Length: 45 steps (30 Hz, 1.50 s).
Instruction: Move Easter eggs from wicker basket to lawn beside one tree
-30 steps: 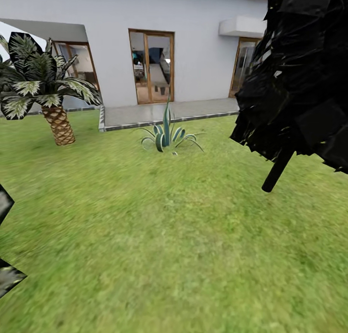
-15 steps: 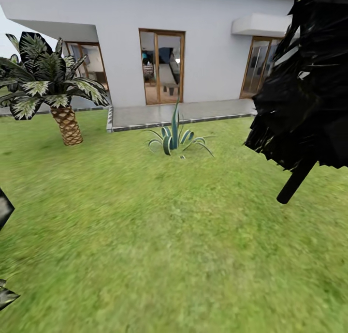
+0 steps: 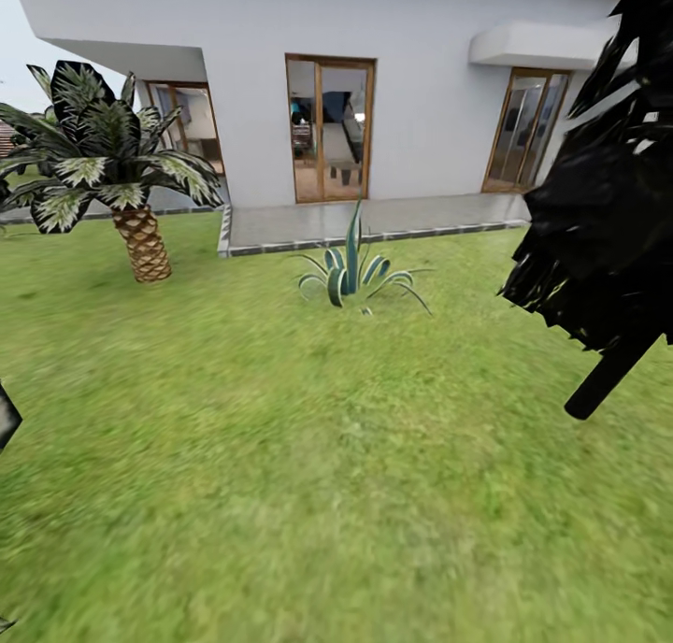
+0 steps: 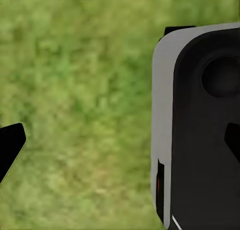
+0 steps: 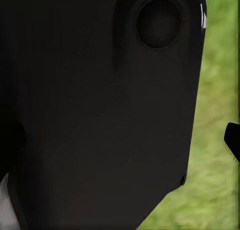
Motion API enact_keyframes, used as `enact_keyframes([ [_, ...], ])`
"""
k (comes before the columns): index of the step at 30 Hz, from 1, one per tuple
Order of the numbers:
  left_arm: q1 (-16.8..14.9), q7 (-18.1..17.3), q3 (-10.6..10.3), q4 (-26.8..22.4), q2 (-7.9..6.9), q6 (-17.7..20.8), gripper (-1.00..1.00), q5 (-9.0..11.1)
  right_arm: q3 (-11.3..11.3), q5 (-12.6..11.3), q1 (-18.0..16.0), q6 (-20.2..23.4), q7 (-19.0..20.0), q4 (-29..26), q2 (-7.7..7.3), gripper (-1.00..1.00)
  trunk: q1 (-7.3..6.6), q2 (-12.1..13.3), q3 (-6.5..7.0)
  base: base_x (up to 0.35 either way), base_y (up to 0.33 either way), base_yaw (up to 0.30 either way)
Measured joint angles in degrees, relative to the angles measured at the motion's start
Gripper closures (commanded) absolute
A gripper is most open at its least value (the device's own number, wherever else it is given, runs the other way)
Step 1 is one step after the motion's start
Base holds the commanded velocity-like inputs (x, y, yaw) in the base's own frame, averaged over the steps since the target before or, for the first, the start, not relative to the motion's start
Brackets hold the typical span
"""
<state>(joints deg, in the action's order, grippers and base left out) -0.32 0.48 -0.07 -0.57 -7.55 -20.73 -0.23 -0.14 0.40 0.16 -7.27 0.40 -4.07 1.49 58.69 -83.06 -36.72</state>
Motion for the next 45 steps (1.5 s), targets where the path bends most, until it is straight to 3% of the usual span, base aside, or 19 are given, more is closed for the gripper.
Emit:
enact_keyframes([
  [45, 0.0, 0.0, 0.0, -0.01, 0.0, 0.0, -1.0, 0.0, 0.0, 0.0, 0.0, 0.0, 0.0, 0.0, 0.0, -1.0, 0.0, 0.0, 0.0, 0.331, 0.0, 0.06],
])
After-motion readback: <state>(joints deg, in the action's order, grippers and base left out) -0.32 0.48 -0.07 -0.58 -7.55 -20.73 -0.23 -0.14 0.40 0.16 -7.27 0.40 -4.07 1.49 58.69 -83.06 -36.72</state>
